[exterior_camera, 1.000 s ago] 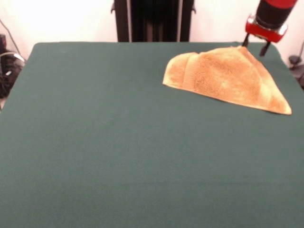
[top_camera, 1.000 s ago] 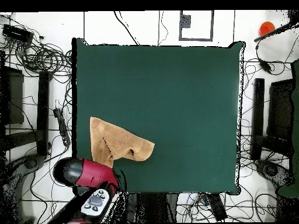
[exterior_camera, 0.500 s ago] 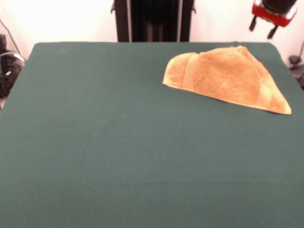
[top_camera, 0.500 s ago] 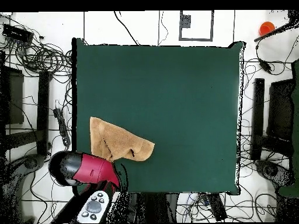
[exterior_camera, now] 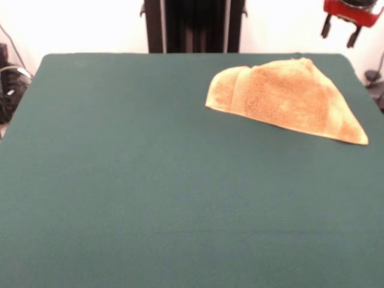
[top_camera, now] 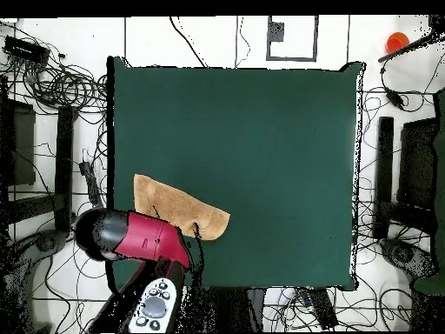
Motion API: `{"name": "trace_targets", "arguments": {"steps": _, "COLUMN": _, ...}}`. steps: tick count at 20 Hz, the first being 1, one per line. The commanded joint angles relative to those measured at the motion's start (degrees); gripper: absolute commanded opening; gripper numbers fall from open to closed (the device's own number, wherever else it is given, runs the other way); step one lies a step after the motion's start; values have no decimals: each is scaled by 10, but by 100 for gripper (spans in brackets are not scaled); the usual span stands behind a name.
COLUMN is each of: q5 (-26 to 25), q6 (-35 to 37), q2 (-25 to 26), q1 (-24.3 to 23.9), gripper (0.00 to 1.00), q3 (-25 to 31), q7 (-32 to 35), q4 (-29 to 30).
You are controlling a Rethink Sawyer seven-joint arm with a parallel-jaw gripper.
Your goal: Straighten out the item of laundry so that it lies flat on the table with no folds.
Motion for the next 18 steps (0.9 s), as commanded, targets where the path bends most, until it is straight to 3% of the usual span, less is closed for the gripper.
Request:
{"name": "trace_targets", "arguments": {"steps": 1, "q5": -38, "q6": -12, "q2": -1, "q1": -54, "gripper": 100, "q3": 43, "q7": 16, "q4": -74}}
{"name": "trace_targets", "arguments": {"steps": 12, "q5": -116, "q6": -21, "q2": -6, "q1": -91, "gripper": 100, "q3": 71, "q7": -11, "q4": -93}}
{"name": "trace_targets", "arguments": {"steps": 18, "q5": -157, "q6": -72, "q2": -5, "q1": -96, "gripper": 100, "q3": 72, "q7": -11, "q4": -75}}
